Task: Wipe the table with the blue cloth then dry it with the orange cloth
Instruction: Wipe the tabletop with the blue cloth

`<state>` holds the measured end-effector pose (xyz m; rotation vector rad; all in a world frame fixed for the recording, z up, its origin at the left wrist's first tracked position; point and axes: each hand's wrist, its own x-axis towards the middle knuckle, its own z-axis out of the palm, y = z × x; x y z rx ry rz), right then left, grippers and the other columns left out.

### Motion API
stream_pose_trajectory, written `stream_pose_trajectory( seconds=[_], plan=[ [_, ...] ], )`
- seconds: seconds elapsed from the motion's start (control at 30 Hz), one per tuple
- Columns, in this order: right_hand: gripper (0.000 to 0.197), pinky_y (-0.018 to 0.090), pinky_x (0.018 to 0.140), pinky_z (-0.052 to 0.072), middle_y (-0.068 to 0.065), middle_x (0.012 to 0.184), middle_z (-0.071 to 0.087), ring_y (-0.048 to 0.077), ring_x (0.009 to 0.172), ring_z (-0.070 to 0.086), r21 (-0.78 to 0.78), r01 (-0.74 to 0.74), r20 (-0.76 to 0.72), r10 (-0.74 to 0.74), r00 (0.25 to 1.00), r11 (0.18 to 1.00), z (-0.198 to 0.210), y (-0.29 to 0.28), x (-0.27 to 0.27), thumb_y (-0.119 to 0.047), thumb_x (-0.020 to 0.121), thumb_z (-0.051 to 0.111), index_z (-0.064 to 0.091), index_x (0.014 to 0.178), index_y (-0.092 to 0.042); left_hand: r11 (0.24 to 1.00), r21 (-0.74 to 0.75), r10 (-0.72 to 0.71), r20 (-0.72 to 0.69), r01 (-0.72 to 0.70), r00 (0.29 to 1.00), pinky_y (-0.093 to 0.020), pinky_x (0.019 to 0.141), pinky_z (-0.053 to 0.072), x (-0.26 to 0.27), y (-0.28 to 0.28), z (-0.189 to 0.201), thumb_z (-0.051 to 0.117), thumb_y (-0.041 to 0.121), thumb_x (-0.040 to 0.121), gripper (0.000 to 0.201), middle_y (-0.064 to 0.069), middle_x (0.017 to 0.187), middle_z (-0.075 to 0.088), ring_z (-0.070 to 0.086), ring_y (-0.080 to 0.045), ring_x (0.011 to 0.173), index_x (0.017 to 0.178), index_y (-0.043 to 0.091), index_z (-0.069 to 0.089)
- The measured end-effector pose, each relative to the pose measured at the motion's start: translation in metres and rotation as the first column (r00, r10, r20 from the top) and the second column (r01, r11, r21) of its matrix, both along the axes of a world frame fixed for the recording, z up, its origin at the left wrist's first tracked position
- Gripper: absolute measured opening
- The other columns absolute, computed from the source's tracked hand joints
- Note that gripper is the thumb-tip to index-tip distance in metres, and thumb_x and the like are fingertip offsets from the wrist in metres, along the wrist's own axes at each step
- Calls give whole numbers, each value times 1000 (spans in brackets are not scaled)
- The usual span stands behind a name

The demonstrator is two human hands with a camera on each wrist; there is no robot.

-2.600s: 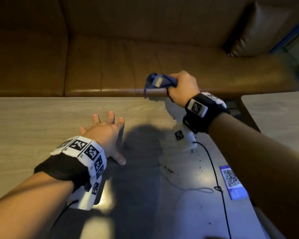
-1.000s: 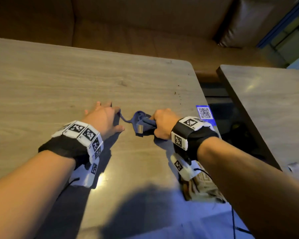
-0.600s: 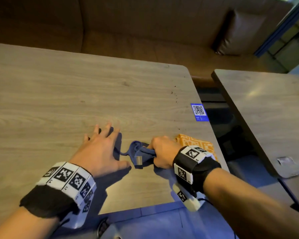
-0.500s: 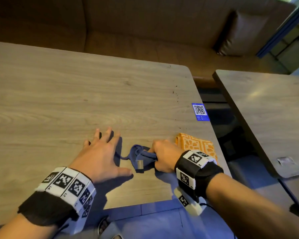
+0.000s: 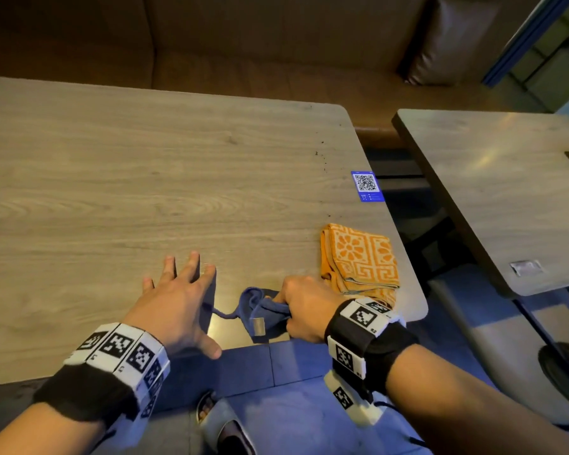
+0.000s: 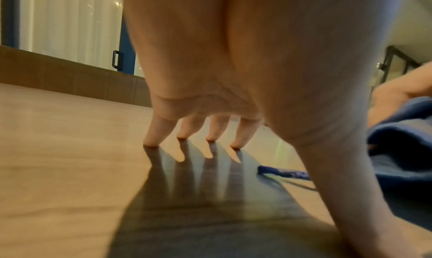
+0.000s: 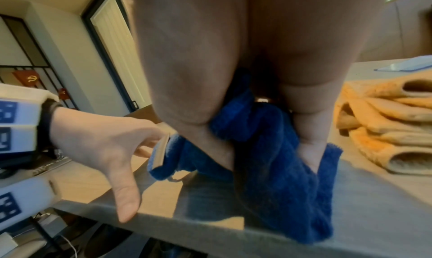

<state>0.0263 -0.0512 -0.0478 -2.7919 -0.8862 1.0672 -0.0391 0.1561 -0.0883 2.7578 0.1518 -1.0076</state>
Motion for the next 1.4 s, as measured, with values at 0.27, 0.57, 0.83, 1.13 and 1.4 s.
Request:
stream_pose_trajectory(
  seconds=[0.27, 0.57, 0.83, 1.13, 1.4],
  plan=[
    [23, 28, 46, 32, 18, 72, 54, 26, 58, 46, 40, 72, -9, -72, 997, 997, -15, -20, -37, -2, 74, 56, 41, 57, -11, 1000, 19, 8, 7, -8, 1000, -67, 116, 15, 2, -3, 7, 85, 72, 48, 149, -2, 166, -15, -11, -41, 151, 160, 26, -1],
    [12, 46, 66, 47, 5, 87, 44, 33, 82, 51, 139, 244, -79, -235, 969, 960, -19, -82, -89, -11, 73, 47, 59, 71, -13, 1000, 23, 5, 4, -5, 1000, -71, 113, 19, 5, -6, 8, 88, 69, 45, 146, -4, 166, -9, -7, -44, 151, 158, 23, 9],
    [13, 31, 66, 34, 7, 85, 47, 24, 83, 48, 637, 251, 228, -489, 842, 729, 36, 4, 23, -9, 70, 52, 59, 72, -20, 999, 41, -18, 10, 18, 1000, -71, 114, 18, 6, -2, 2, 86, 71, 47, 149, -2, 167, -11, -9, -43, 151, 159, 23, 2],
    [31, 47, 92, 41, 8, 119, 47, 35, 117, 39, 96, 184, 272, -204, 941, 978, -49, 71, 53, -15, 86, 56, 63, 116, -21, 996, 62, -60, 32, 58, 998, -71, 109, 27, 7, 0, -6, 82, 78, 43, 147, -2, 165, -4, 2, -43, 149, 158, 25, 7],
    [41, 35, 81, 45, 3, 125, 49, 31, 108, 45, 266, 361, 141, -407, 903, 894, -29, -15, -91, -11, 80, 53, 68, 117, -23, 997, 55, -59, 18, 58, 998, -72, 108, 27, 10, -3, -2, 84, 77, 43, 150, -6, 165, -6, -1, -48, 148, 158, 21, 6]
  ],
)
